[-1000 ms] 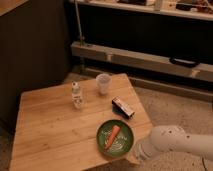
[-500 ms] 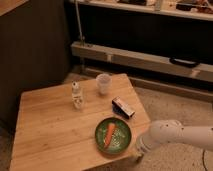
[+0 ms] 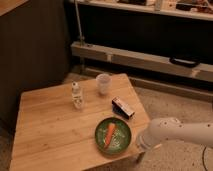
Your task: Push the ceramic bowl across the table
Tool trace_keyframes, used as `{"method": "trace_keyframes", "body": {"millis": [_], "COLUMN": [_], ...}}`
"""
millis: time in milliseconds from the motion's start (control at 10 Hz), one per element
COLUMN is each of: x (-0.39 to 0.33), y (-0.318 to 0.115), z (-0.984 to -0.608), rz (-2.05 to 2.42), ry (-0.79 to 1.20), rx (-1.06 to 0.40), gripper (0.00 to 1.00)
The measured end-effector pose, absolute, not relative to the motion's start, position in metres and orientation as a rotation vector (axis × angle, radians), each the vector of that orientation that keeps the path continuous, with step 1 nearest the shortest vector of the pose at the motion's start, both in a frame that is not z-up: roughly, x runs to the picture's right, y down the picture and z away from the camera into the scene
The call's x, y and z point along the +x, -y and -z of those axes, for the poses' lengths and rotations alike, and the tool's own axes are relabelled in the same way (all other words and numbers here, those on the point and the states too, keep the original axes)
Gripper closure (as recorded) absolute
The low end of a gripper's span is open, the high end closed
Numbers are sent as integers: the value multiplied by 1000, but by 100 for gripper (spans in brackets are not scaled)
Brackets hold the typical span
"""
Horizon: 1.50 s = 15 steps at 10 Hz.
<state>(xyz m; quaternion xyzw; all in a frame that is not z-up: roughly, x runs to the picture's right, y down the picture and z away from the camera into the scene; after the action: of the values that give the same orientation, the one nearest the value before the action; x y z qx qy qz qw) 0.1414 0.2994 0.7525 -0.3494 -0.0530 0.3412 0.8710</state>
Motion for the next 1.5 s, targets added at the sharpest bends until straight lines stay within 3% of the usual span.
{"method": "trace_keyframes", "body": {"millis": [900, 1500], "x": [101, 79], "y": [-277, -291], "z": [-762, -784], "rz": [-612, -574], "ry": [168, 131], "rx": [-700, -742], "gripper": [100, 100]}}
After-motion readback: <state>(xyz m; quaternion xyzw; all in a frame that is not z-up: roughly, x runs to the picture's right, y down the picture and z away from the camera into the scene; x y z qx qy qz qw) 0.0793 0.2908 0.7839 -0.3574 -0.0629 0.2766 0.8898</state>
